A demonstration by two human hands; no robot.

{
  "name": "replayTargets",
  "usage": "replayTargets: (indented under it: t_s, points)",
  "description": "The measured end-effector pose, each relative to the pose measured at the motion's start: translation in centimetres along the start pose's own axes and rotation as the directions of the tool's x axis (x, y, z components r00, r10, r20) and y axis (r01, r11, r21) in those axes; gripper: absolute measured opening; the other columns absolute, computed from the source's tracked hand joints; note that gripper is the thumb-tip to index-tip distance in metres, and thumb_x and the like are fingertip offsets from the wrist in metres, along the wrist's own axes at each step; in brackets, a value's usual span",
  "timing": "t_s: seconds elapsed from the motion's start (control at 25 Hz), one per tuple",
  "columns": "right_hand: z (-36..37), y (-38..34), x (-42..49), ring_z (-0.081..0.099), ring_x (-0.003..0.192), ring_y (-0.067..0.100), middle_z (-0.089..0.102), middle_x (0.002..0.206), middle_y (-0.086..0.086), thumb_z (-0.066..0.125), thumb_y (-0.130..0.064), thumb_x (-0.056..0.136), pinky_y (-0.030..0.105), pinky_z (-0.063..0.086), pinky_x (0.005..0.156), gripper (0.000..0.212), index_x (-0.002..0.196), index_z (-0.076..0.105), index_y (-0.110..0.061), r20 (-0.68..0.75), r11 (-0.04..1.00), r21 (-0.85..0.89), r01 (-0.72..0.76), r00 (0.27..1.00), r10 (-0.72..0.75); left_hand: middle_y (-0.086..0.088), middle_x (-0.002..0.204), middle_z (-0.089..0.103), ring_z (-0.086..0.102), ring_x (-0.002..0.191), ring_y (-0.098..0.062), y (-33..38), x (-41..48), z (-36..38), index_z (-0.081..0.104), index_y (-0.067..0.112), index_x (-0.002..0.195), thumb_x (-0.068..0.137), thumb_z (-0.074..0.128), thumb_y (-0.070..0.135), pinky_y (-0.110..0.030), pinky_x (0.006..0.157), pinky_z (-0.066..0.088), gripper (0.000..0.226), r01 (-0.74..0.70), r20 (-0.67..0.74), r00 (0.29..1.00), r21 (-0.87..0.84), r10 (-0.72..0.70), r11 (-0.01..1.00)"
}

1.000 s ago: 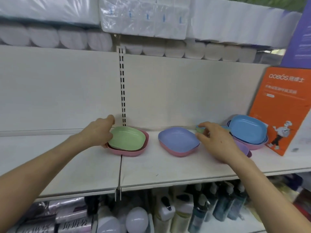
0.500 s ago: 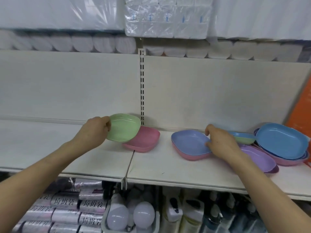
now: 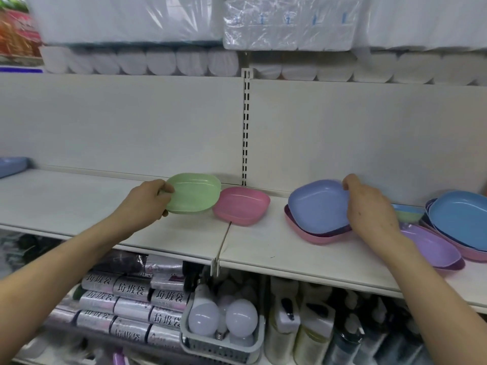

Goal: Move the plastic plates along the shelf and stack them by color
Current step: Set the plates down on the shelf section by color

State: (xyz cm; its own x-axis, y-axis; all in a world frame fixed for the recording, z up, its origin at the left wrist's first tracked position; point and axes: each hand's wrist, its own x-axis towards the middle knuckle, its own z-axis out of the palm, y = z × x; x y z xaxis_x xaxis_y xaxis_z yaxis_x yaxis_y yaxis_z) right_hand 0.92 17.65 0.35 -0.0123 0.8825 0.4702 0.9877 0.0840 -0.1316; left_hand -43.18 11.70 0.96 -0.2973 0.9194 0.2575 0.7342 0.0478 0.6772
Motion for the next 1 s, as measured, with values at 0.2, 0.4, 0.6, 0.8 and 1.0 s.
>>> replayTargets:
  t_s: [0.2,0.4,0.6,0.8,1.0]
  points:
    - [-1.4,-5.2,0.0,0.060,0.090,0.045,0.050,0.113,0.016,0.044,0.003,0.091,0.046,0.048,0.078,0.053,0.139,0.055,-0.019,-0.015,0.990,0.123,0.067,0.998,-0.066,-0.004,0.095,0.065,0.061,0.075,-0.018,-3.2,-0.4,-3.0,0.058,0.022,0.136,0.092,0.055,0.005,-0.031,0.064,0.045,0.047,-0.005,-0.009,1.000,-0.072,0.004,0.997]
    - [-1.4,-18.1,-1.2,0.051,0.122,0.032,0.049,0.131,0.010,0.070,-0.020,0.094,0.034,0.037,0.093,0.064,0.154,0.045,-0.019,0.031,0.879,0.430,0.205,0.970,-0.242,0.004,0.124,0.059,0.061,0.093,-0.016,-9.6,-2.1,-10.7,0.052,0.031,0.141,0.088,0.075,0.018,-0.032,0.078,0.044,0.059,-0.047,-0.030,0.999,-0.041,0.046,0.998]
    - [-0.5,-35.4,-3.5,0.045,0.131,0.026,0.043,0.144,0.005,0.079,-0.032,0.088,0.028,0.032,0.089,0.089,0.161,0.029,-0.027,0.124,0.781,0.564,0.268,0.908,-0.400,0.005,0.121,0.059,0.059,0.086,-0.011,-19.7,-5.5,-21.8,0.048,0.038,0.144,0.082,0.081,0.021,-0.027,0.072,0.046,0.072,0.029,-0.098,0.995,0.031,-0.026,0.999]
    - [1.6,-52.9,-7.3,0.043,0.135,0.023,0.041,0.150,0.002,0.081,-0.037,0.082,0.031,0.033,0.093,0.096,0.160,0.027,-0.029,0.124,0.648,0.683,0.339,0.820,-0.559,0.006,0.129,0.059,0.060,0.109,-0.018,-31.4,-9.5,-33.7,0.043,0.041,0.147,0.079,0.085,0.022,-0.037,0.091,0.050,0.082,0.168,-0.149,0.976,0.033,-0.162,0.985]
    - [3.3,-66.9,-10.6,0.046,0.132,0.024,0.044,0.147,0.002,0.079,-0.040,0.075,0.032,0.036,0.095,0.099,0.159,0.028,-0.029,0.102,0.550,0.735,0.397,0.738,-0.667,0.009,0.132,0.056,0.062,0.109,-0.018,-40.3,-12.7,-43.0,0.038,0.049,0.147,0.082,0.083,0.024,-0.042,0.089,0.057,0.083,0.278,-0.210,0.939,-0.005,-0.273,0.961]
